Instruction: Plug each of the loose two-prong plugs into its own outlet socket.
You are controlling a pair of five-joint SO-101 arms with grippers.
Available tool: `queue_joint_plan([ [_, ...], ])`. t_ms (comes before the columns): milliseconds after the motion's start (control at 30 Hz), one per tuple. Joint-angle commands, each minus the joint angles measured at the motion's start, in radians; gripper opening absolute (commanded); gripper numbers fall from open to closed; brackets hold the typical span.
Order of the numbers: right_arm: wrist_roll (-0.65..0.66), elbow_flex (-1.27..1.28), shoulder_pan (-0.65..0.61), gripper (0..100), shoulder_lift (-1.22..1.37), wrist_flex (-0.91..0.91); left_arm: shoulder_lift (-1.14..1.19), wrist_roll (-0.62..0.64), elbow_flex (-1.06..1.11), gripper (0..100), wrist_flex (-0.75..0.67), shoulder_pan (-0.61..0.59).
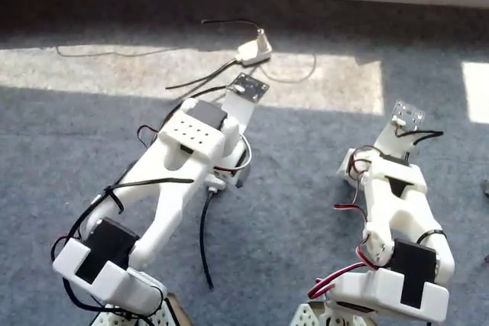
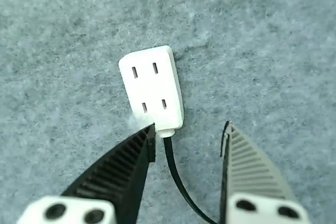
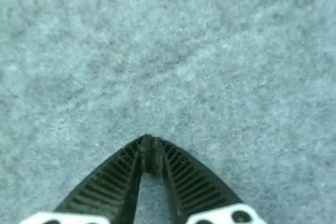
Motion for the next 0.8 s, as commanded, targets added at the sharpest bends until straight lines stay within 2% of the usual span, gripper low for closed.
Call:
queue_joint_plan([
  [0, 0.002, -0.027, 0.001, 0.6, -0.002, -0.021, -0.058, -0.002, -0.097, 21, 0.015, -0.148],
  [300, 0.002, -0.027, 0.001, 0.6, -0.002, -0.021, -0.050, -0.006, -0.371, 21, 0.018, -0.628],
  [433, 0.002, -0.027, 0.001, 0.6, -0.002, -0.021, -0.047, -0.126, -0.450, 21, 0.017, -0.751],
  [600, 0.002, -0.027, 0.001, 0.6, -0.002, -0.021, -0.038, -0.213, -0.516, 22, 0.011, -0.891],
  [767, 0.002, -0.027, 0.001, 0.6, -0.002, -0.021, 0.156, -0.239, -0.730, 22, 0.044, -1.020],
])
